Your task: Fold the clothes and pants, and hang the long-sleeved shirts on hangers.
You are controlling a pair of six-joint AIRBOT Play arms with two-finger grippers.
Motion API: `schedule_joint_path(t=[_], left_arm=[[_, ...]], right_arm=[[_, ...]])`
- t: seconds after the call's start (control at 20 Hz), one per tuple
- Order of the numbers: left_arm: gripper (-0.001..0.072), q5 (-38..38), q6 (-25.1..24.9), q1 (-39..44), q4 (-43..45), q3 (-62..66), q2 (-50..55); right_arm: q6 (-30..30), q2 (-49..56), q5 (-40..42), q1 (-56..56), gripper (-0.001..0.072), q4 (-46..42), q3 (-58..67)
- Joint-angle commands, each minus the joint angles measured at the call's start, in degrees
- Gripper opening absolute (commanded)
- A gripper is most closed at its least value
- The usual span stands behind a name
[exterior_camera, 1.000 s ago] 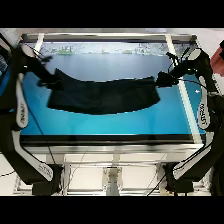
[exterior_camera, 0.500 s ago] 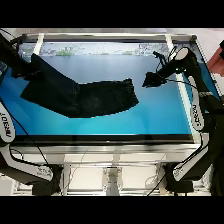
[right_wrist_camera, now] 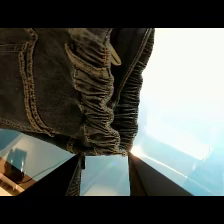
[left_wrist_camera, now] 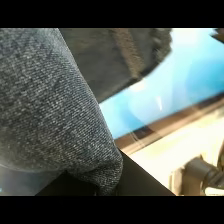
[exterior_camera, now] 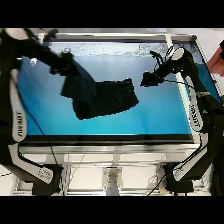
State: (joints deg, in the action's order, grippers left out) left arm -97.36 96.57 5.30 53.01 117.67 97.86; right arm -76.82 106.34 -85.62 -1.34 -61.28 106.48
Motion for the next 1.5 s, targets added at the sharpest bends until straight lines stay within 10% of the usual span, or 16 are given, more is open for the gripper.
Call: schedule_joint_path(t=[0.0, 0.4, 0.8, 0.9, 1.15, 1.45], left_arm=[[0.0032, 4.81, 0.72, 8.57, -1.29, 0.07, 4.92], [0.0032, 25.55, -4.70, 13.90, -24.65, 0.07, 13.70], [0.0032, 13.90, -0.79, -1.07, -24.98, 0.09, 5.38], [0.0032, 11.67, 0.87, -4.33, -23.85, 0.07, 3.23], [0.0032, -5.92, 6.80, -9.53, -4.90, 0.09, 0.39], [0.0032, -8.50, 7.65, -9.79, -2.05, 0.07, 0.33]], right_arm=[[0.02, -0.04, 1.05, 0.66, 0.0317, -0.42, 0.07], [0.00, -0.04, 0.55, 2.03, 0.0317, -0.48, 0.07], [-0.57, -0.04, 0.50, -1.57, 0.0296, 13.57, 0.04], [-0.42, -0.04, 3.28, -6.43, 0.0143, 16.65, 0.07], [0.37, -0.02, 13.27, -20.72, 0.0023, 16.50, 0.07], [0.94, 0.85, 17.59, -30.12, 0.0019, 14.56, 0.07]])
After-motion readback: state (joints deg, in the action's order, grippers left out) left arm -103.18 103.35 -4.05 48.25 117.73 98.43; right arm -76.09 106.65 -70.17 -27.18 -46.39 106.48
